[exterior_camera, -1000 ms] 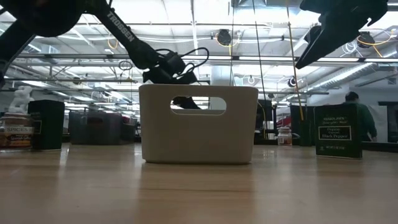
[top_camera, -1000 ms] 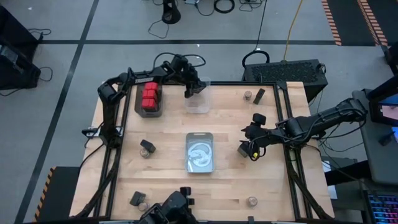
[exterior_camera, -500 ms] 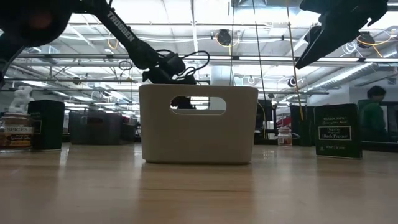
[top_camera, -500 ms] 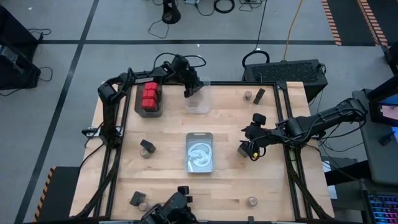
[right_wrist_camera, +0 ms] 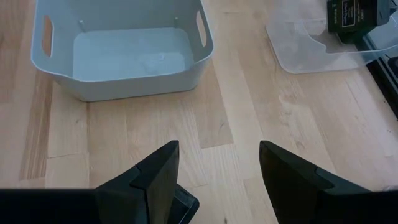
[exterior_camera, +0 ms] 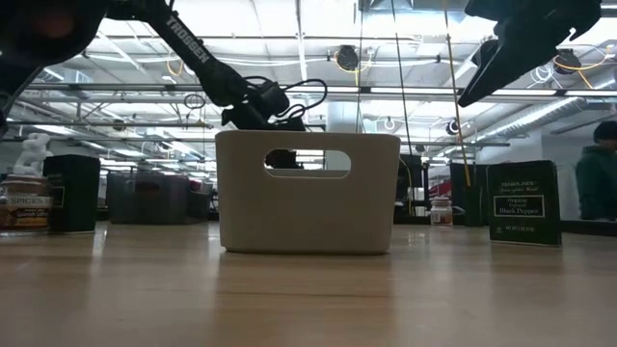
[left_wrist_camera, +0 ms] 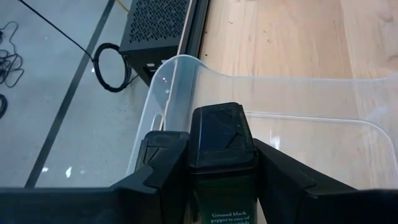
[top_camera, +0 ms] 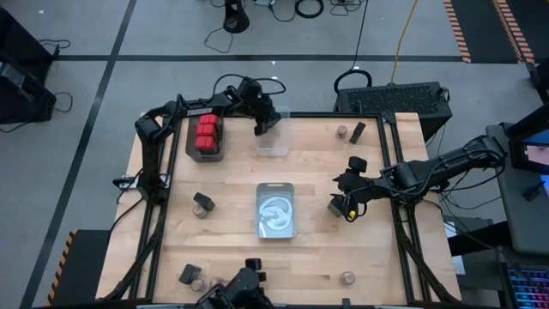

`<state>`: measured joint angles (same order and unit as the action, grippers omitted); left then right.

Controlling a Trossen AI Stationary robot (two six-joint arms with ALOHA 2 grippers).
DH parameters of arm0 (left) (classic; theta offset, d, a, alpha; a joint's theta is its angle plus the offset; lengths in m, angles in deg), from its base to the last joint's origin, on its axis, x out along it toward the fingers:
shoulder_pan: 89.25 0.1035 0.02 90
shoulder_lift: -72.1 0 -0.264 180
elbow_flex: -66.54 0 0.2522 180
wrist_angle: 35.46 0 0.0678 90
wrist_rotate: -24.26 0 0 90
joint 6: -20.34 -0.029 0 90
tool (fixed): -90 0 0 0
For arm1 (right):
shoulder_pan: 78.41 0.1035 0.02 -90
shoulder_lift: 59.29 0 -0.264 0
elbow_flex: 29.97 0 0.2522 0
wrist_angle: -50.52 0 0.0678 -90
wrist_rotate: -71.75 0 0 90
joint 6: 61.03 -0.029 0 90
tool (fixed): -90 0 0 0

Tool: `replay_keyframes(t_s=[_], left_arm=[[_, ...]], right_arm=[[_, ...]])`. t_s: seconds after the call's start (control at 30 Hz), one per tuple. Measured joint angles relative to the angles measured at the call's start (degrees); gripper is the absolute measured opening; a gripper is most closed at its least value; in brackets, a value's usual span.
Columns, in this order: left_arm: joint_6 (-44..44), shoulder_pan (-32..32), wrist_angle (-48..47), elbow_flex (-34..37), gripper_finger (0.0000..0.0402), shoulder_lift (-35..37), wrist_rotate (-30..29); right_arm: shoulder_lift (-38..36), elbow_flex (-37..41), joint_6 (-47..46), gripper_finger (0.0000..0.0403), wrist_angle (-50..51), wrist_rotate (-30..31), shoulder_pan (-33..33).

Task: Sort spices by type
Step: Put the black seasoning can into the transparent bin

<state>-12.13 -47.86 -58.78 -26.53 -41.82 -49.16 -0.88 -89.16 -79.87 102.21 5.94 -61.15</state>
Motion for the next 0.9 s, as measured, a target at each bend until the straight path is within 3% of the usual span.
replay_keyframes(t_s=[0.7,0.9], left_arm=[[0.19,-0.47,-0.45,-0.04,0.017,0.02,-1.16],[0.13,-1.86,-0.42,-0.04,0.017,0.17,-4.28]], right_arm=[[0.0,0.0,0.03,0.0205,0.02,-0.02,0.0],[0.0,0.0,0.25,0.0205,0.02,-0.02,-0.02]])
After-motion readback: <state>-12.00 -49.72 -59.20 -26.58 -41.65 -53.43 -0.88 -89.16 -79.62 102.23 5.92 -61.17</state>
